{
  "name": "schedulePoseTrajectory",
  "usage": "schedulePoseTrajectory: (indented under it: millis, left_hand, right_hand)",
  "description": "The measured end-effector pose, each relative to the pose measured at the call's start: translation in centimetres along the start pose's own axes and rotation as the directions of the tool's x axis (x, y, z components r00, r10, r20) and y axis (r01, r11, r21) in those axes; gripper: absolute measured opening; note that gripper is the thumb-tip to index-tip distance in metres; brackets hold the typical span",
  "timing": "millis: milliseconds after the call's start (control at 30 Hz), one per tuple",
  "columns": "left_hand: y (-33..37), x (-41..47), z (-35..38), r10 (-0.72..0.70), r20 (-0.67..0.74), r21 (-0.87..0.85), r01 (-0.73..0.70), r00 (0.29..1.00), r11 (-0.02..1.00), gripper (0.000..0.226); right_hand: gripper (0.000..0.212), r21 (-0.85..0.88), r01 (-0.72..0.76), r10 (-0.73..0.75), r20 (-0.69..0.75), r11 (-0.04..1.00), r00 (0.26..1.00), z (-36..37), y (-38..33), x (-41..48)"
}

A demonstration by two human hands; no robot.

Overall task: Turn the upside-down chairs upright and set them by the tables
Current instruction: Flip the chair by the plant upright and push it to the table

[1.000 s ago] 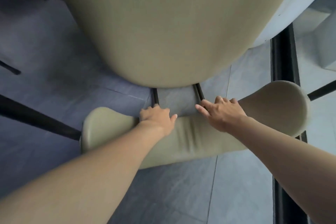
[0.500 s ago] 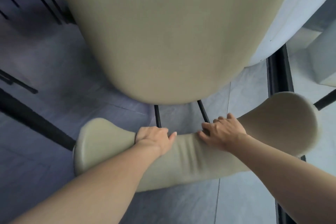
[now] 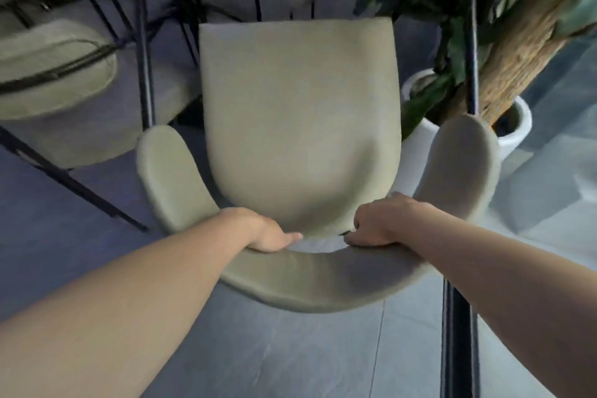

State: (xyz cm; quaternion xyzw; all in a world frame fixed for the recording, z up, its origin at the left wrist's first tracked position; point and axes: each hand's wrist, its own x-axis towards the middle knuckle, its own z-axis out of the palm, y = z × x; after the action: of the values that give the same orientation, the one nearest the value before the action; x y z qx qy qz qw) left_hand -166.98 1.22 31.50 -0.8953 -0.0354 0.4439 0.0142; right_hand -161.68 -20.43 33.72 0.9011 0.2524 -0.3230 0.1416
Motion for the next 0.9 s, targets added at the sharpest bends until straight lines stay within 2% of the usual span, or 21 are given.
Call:
schedulePoseTrajectory:
  millis: [167,333,433,533,567,700,800,900]
  left_hand:
    - [-2.5,-2.0,-8.4,0.006,0.021,0.025,-0.006,1.000,1.000,0.089]
    - [-4.1,-1.4,-14.7,0.028,-0.006,0.028,-0.028,1.000,0.999,0.083]
    - [-5.2,-1.0,-17.7,0.032,-0.026,0.019,-0.031,0.999,0.999,0.080]
    - [-6.4,-0.8,-20.9,0.040,-0.086,0.003,-0.040,0.995,0.999,0.080]
    - [-6.8,-0.6,-21.9,0.041,-0.116,-0.008,-0.042,0.992,0.999,0.081]
    - [-8.2,-0.4,-25.9,0.019,-0.283,-0.086,-0.045,0.959,0.995,0.084]
    - [-9.0,-0.9,-28.7,0.017,-0.434,-0.020,-0.028,0.901,0.999,0.068]
    - [-9.2,0.1,-30.3,0.024,-0.500,-0.018,-0.039,0.866,0.999,0.051]
  right_hand:
    - [0.046,0.063,-0.045,0.038,0.116,0.997,0.993,-7.9,1.2,1.2]
    - [0.055,0.045,-0.092,0.087,0.098,0.995,0.991,-13.9,2.2,1.8]
    - [0.061,0.024,-0.102,0.101,0.017,0.995,0.995,-16.9,2.3,1.8]
    - [0.049,0.010,-0.052,0.053,-0.063,0.999,0.997,-20.1,1.8,1.4]
    - [0.044,0.054,-0.031,0.036,-0.102,0.998,0.994,-21.0,1.4,1.5]
    - [0.049,0.062,-0.016,0.033,-0.286,0.998,0.958,-24.6,-0.1,3.3]
    - [0.053,0.095,-0.063,0.097,-0.410,0.993,0.907,-26.6,-0.2,6.7]
    - [0.054,0.202,-0.102,0.187,-0.463,0.974,0.867,-28.5,0.4,9.2]
